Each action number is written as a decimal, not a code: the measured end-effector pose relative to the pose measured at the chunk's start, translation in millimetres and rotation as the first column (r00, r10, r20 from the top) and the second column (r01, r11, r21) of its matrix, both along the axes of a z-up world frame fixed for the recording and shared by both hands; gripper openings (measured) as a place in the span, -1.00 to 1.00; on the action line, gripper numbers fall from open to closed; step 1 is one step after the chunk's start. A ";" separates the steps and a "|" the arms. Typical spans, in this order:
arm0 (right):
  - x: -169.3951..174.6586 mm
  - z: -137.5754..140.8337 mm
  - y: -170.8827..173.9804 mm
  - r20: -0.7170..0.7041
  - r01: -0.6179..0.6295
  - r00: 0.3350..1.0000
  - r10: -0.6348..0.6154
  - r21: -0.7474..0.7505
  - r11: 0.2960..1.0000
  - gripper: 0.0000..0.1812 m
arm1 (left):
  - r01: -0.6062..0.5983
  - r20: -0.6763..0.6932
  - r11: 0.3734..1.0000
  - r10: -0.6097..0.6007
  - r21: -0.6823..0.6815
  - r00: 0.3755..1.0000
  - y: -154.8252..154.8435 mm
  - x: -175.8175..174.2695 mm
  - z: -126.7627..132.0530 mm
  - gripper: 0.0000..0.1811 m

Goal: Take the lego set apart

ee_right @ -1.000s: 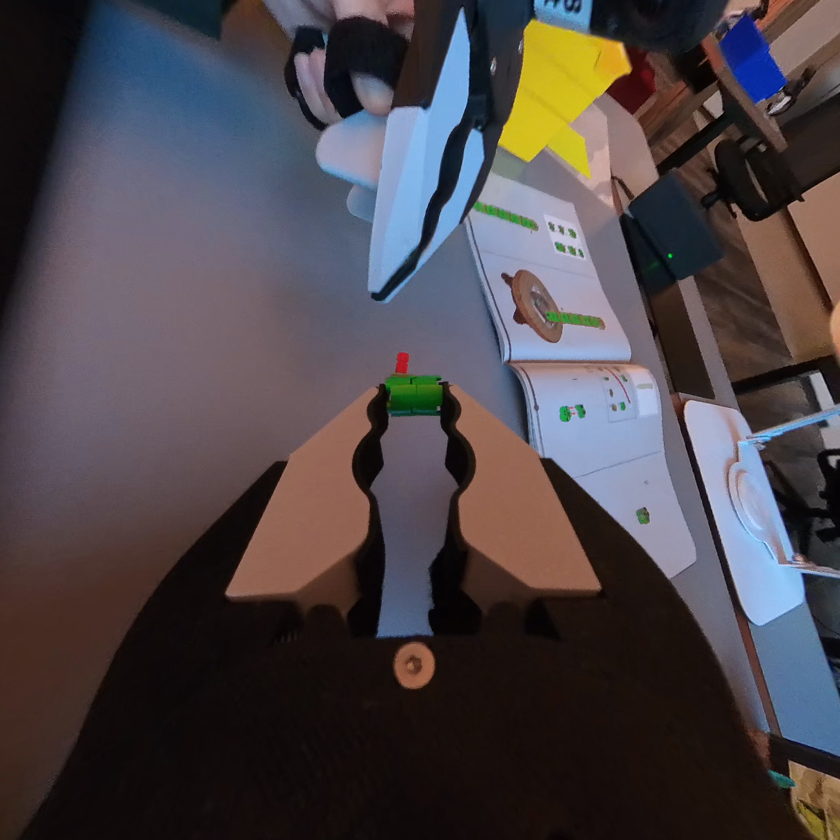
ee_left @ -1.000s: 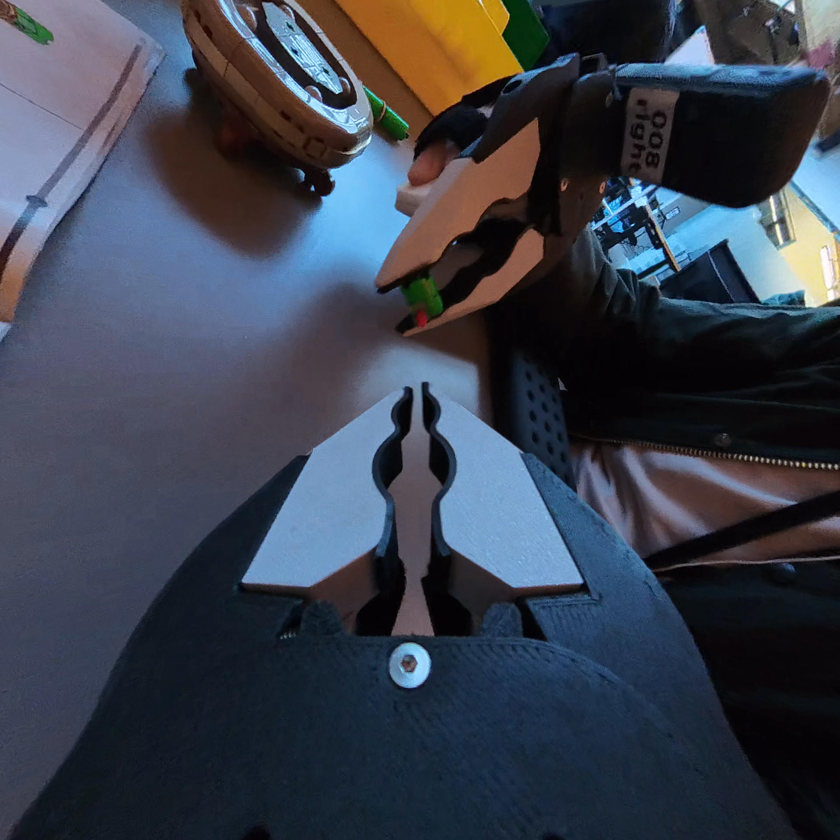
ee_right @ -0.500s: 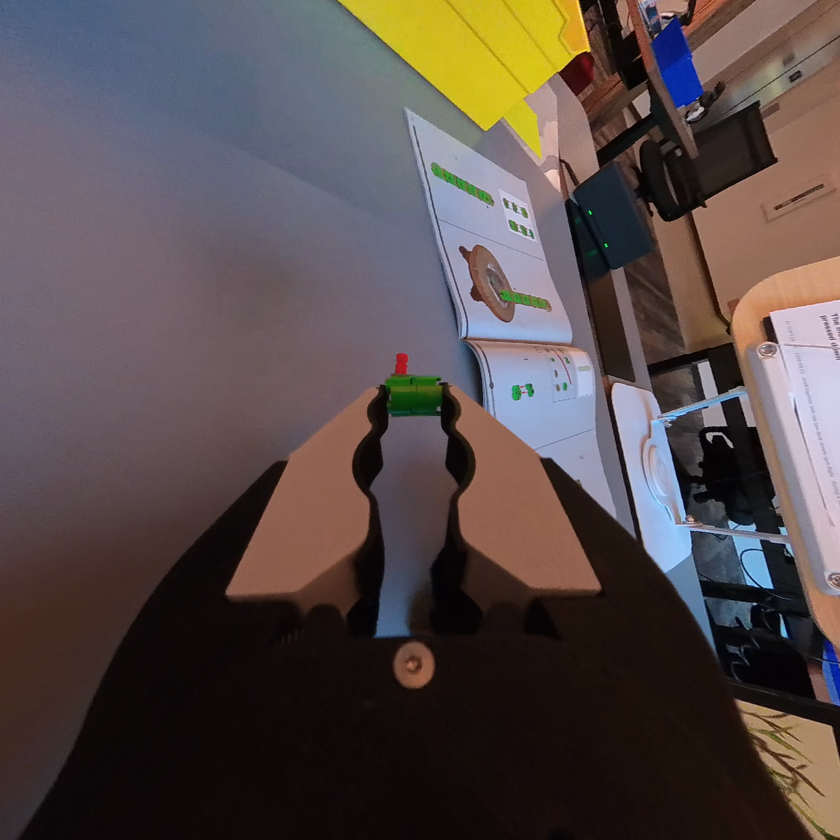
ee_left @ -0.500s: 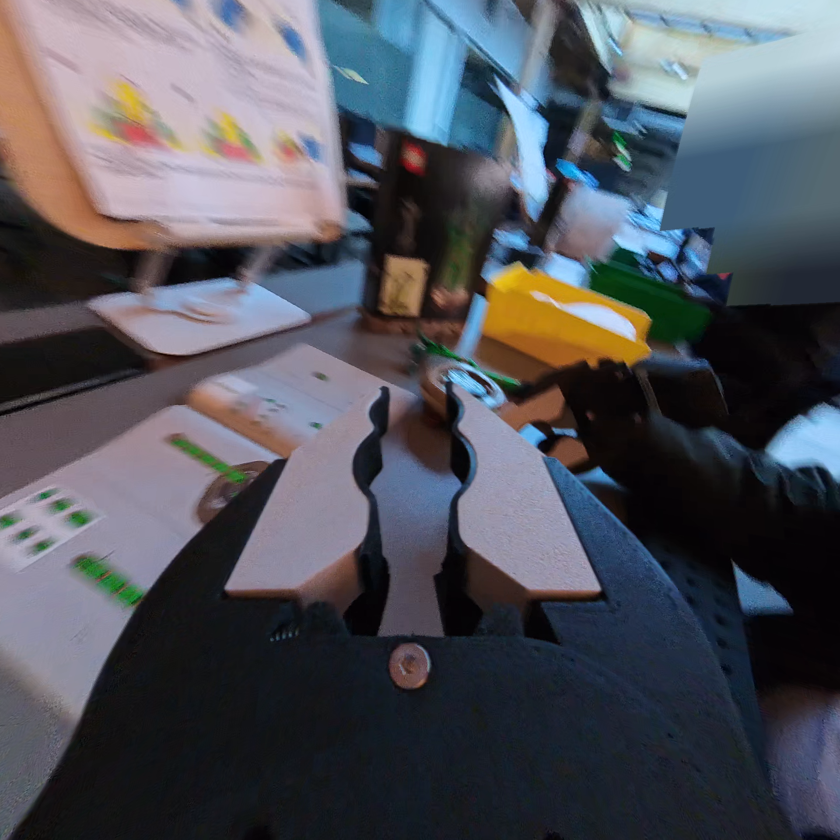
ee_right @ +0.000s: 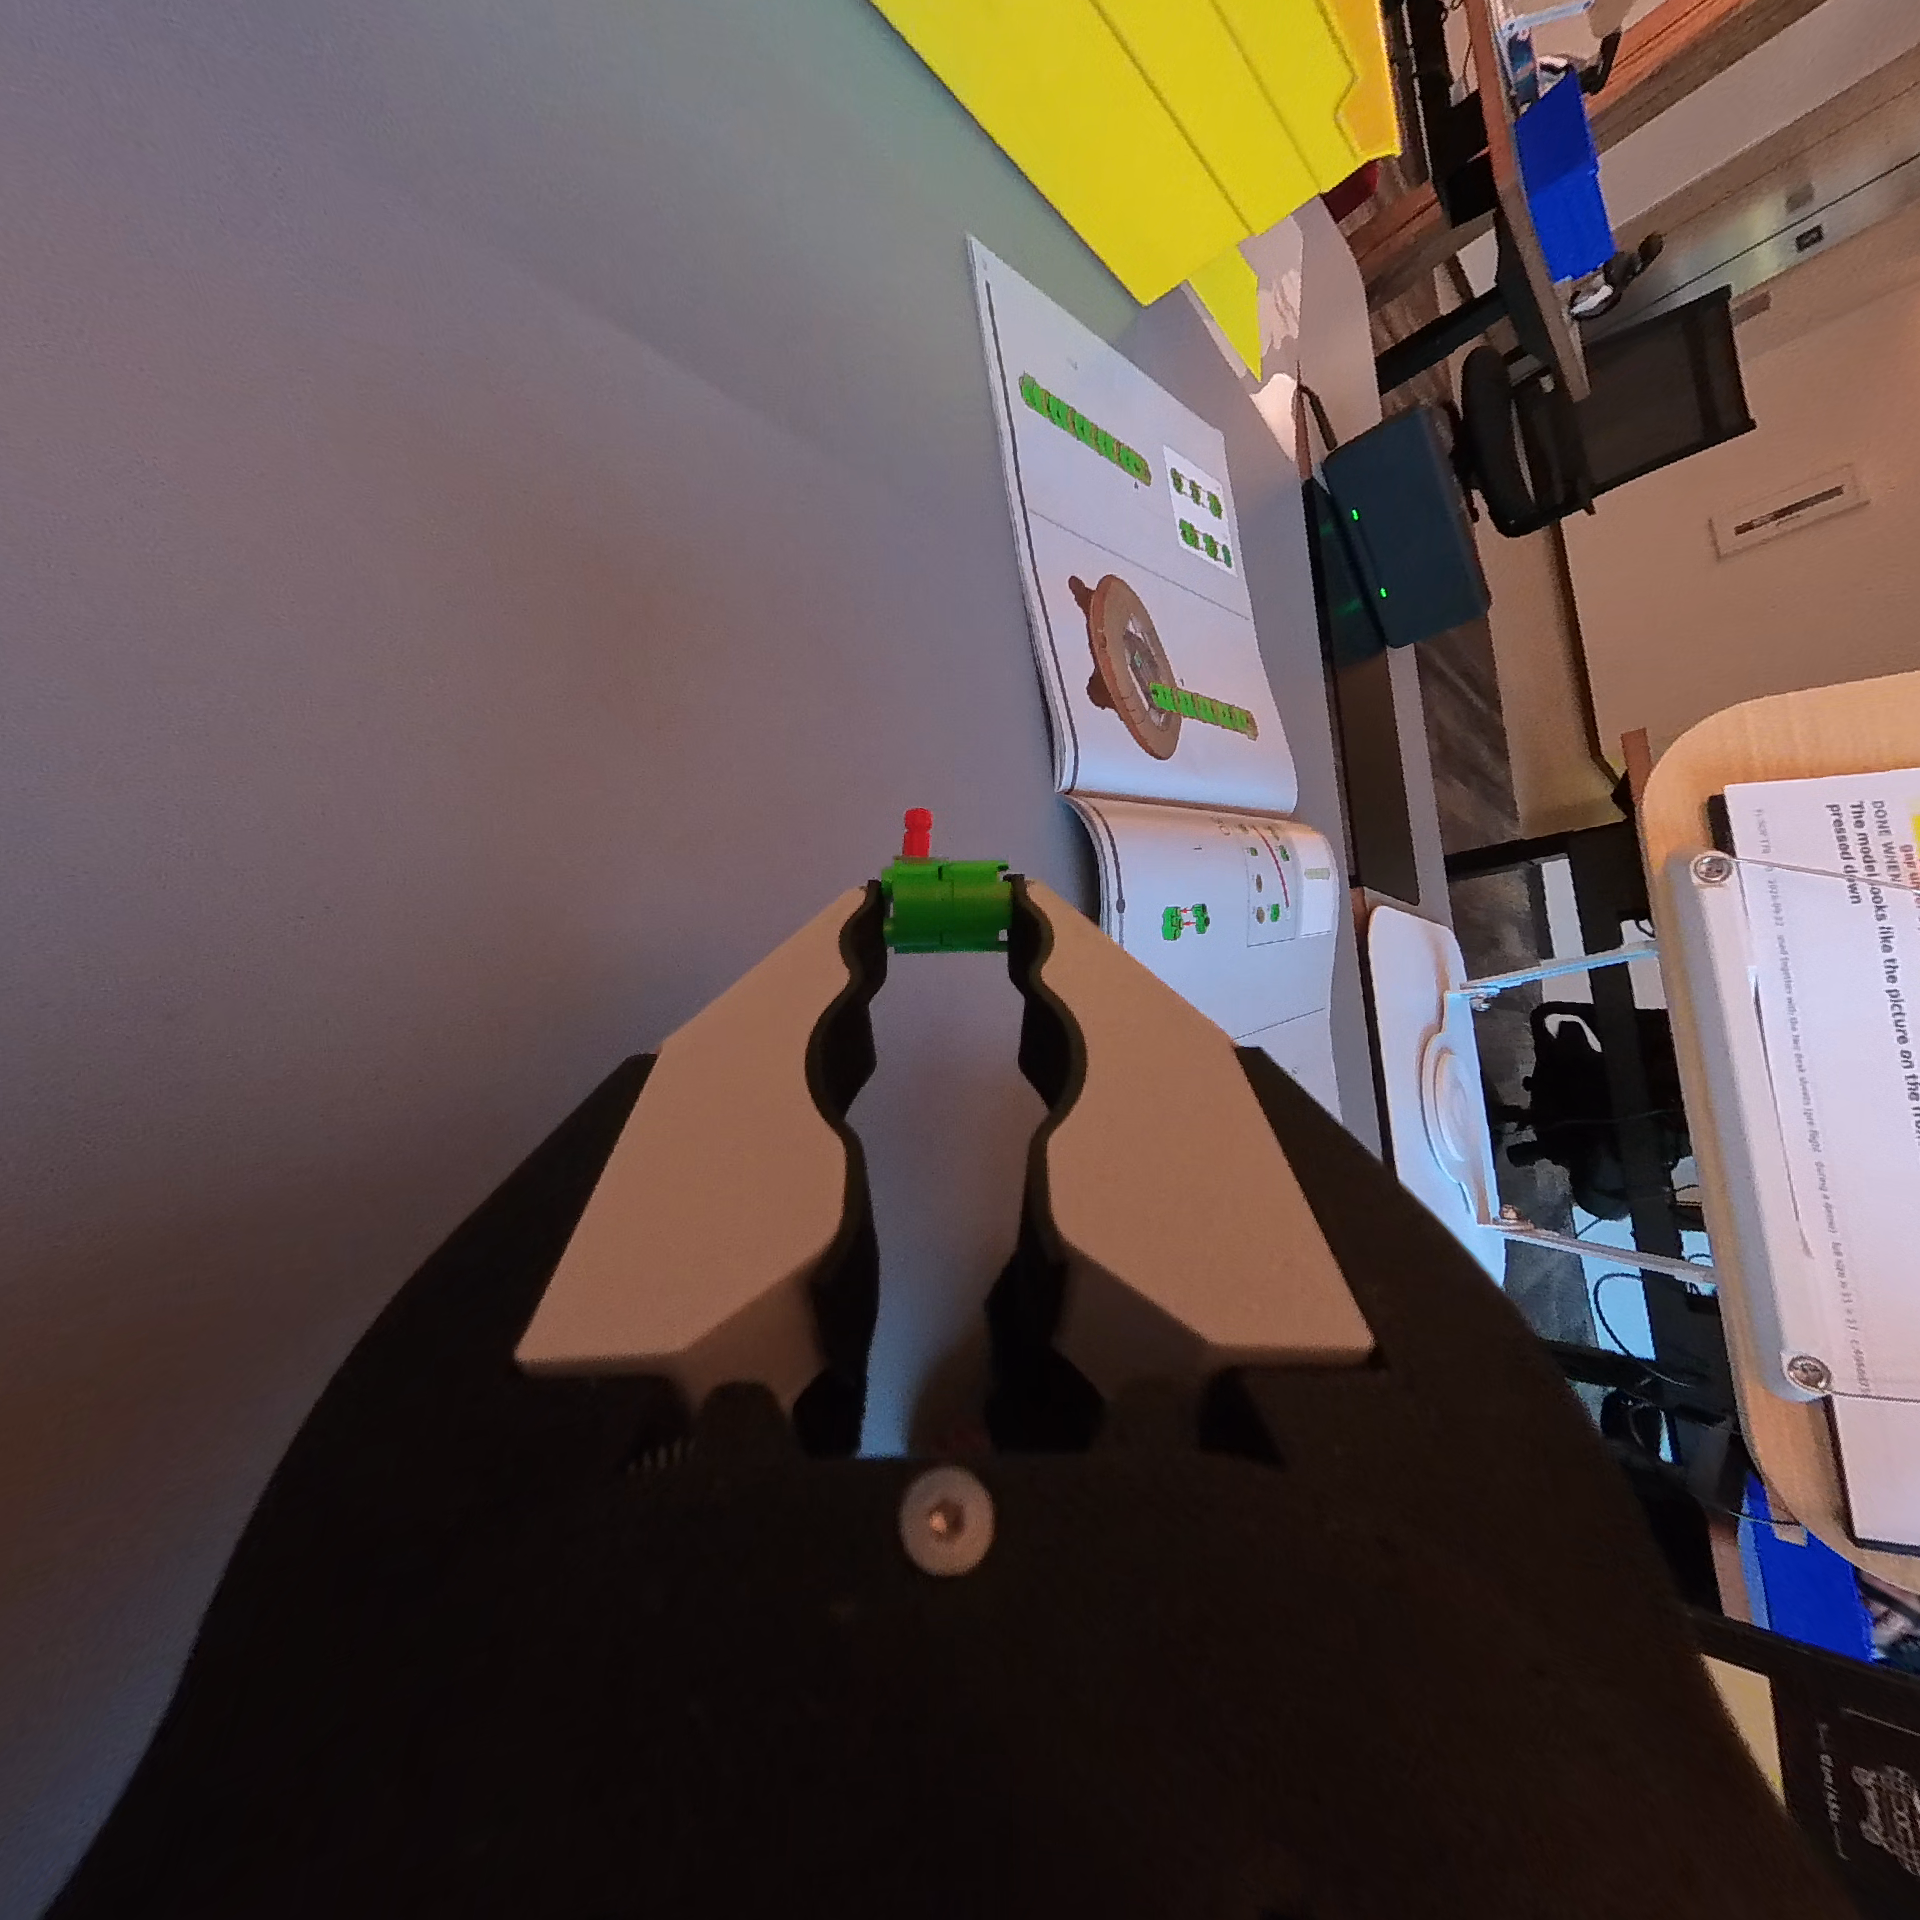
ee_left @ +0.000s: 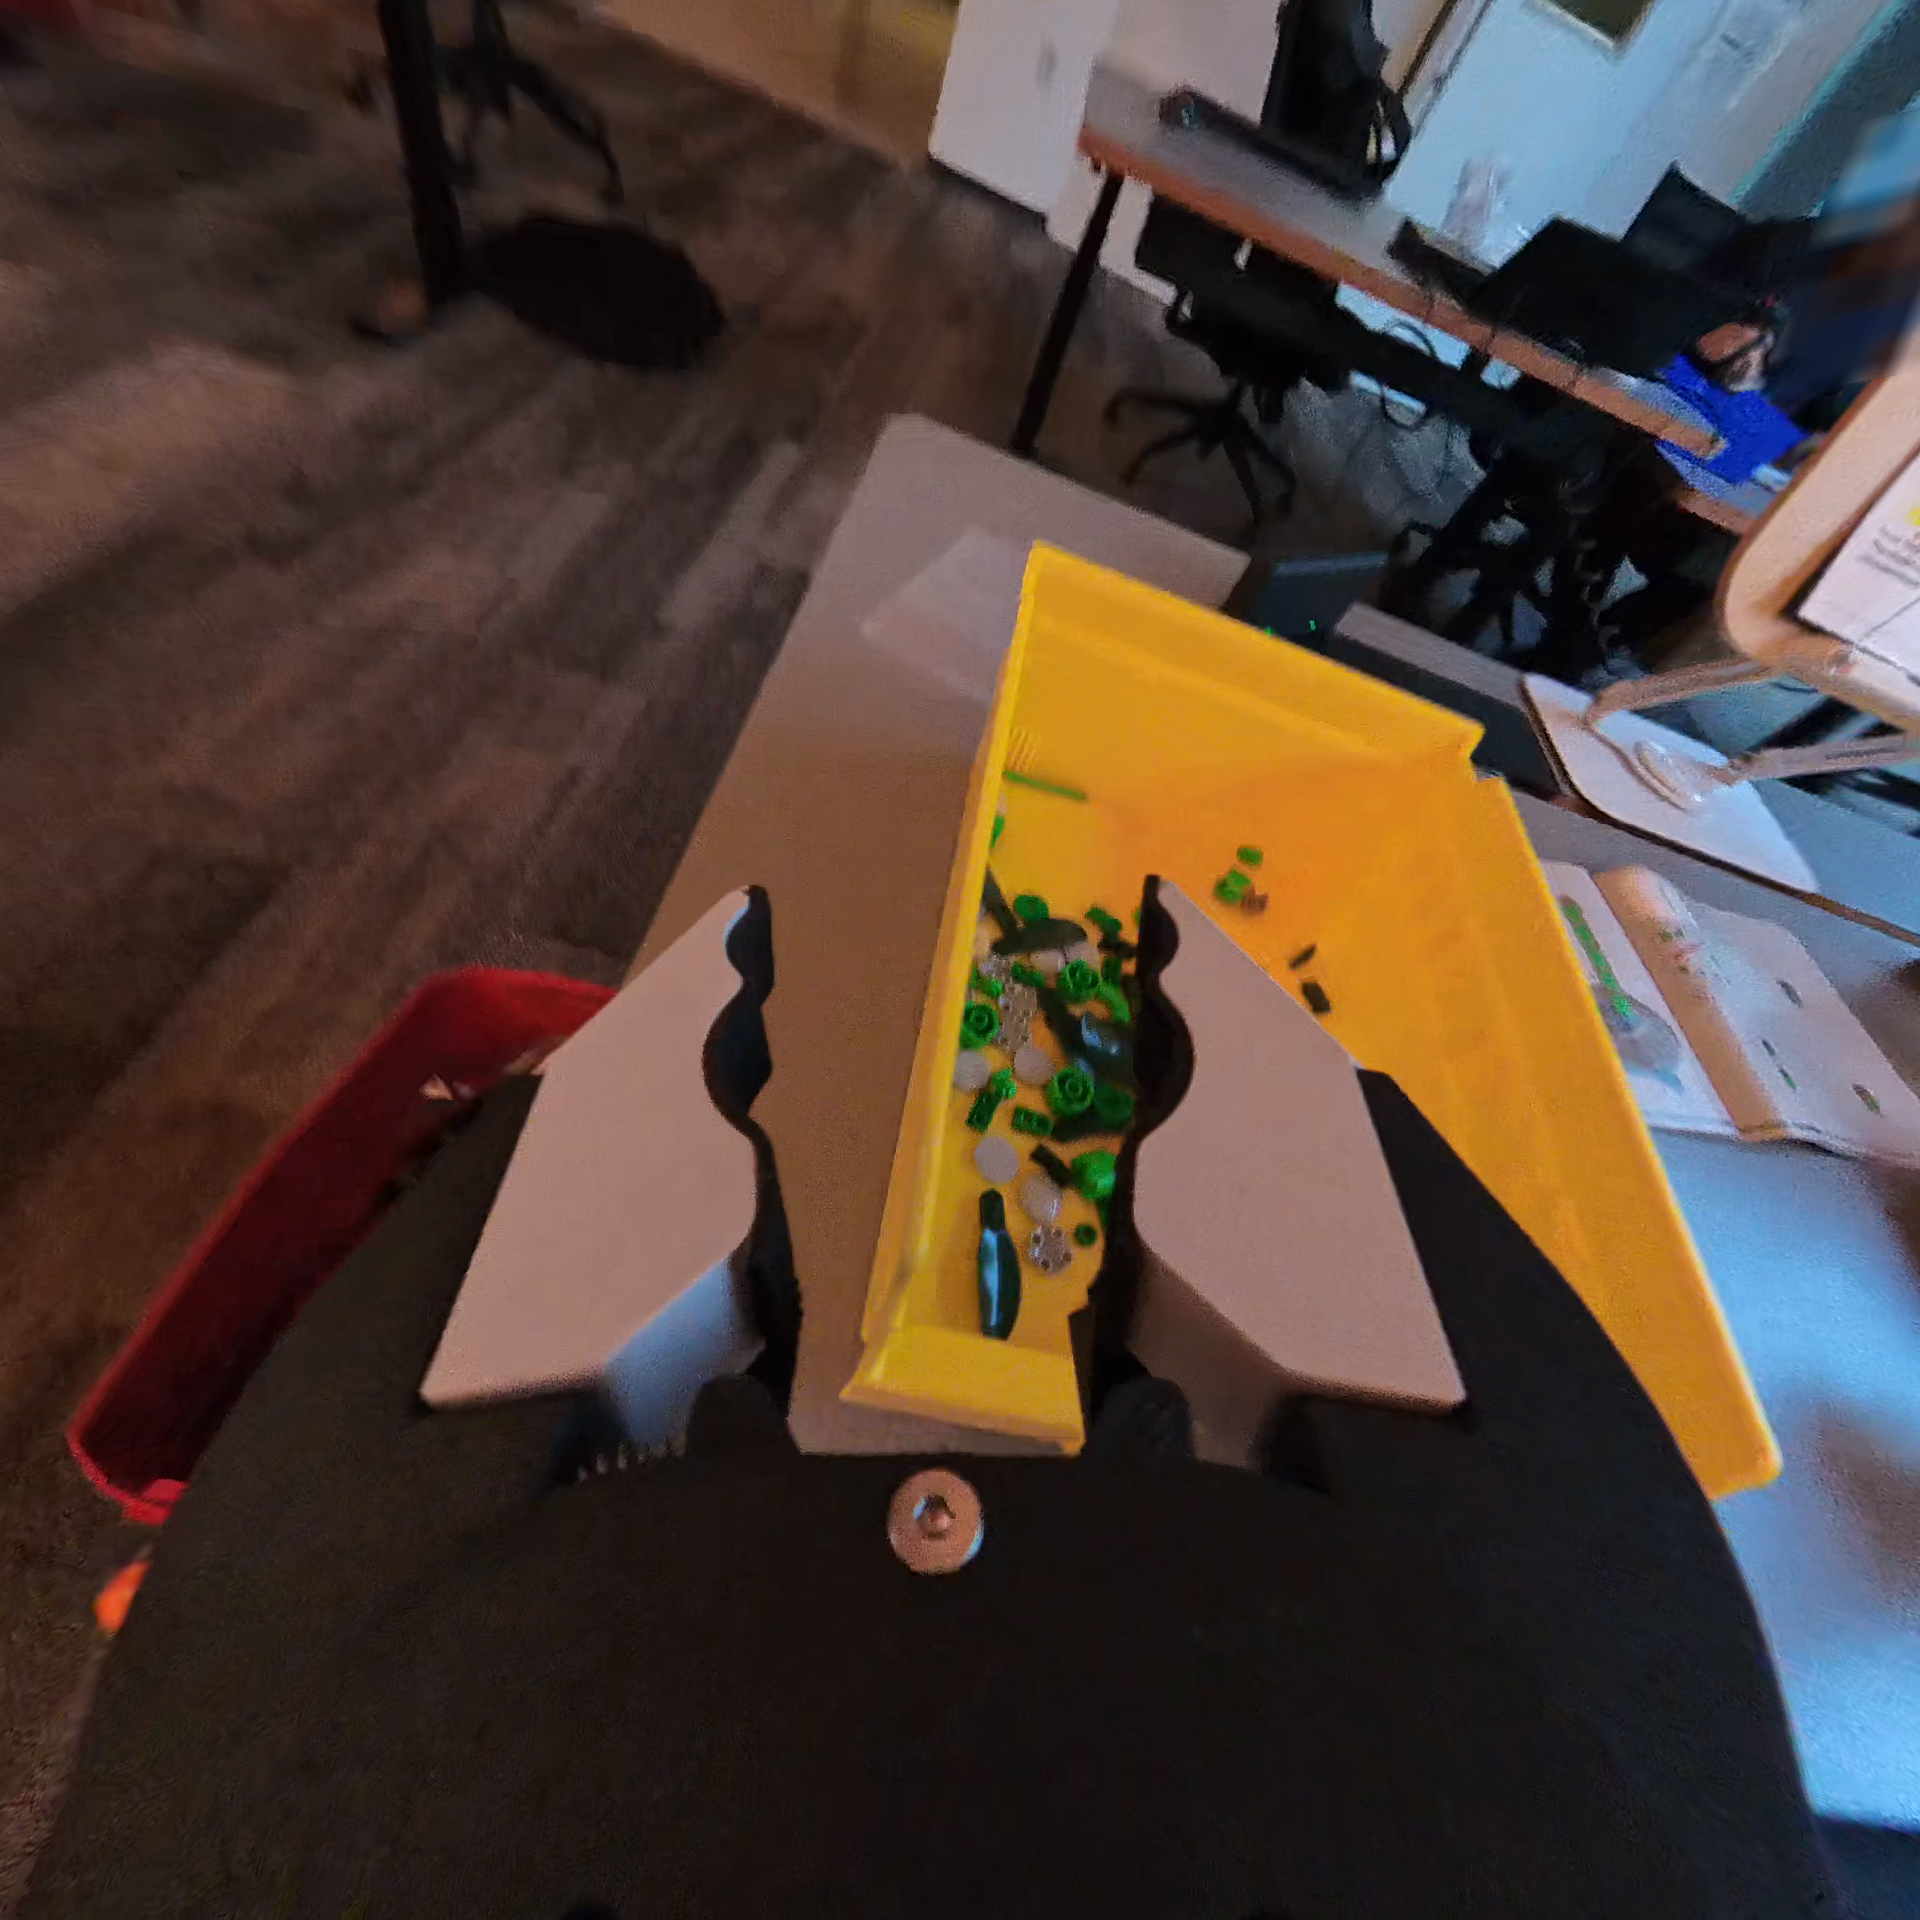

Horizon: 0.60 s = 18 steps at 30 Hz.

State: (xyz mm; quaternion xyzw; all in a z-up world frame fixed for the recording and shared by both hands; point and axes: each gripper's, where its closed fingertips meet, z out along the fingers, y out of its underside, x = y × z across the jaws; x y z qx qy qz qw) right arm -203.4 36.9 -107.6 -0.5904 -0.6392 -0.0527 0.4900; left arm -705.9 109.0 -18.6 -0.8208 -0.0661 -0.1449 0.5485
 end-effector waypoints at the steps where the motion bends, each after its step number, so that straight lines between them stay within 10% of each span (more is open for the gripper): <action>1: 0.3 0.3 -0.1 -0.001 0.001 1.000 -0.001 0.002 1.000 -0.76 | 0.023 0.036 1.000 -0.022 -0.021 0.999 1.3 -1.5 -12.0 -0.23; 6: 2.3 -1.1 -0.5 0.001 0.007 1.000 -0.007 0.003 1.000 -0.76 | 0.223 0.226 0.964 -0.188 -0.143 0.956 -3.7 26.9 -69.0 -0.73; 10: 2.9 -3.1 -0.3 0.003 0.008 1.000 -0.008 -0.004 1.000 -0.76 | 0.061 -0.004 0.987 -0.062 -0.149 0.998 -13.9 17.6 -74.7 -0.95; 14: 1.3 -1.6 -1.3 0.005 0.003 1.000 -0.003 0.001 1.000 -0.76 | -0.170 -0.128 0.963 0.145 -0.211 0.981 -42.4 30.9 -75.6 -0.97; 18: -0.1 -2.8 -3.3 0.011 -0.004 1.000 0.004 0.001 1.000 -0.76 | -0.023 -0.152 0.972 -0.013 -0.233 0.988 -72.4 109.5 -67.1 -0.61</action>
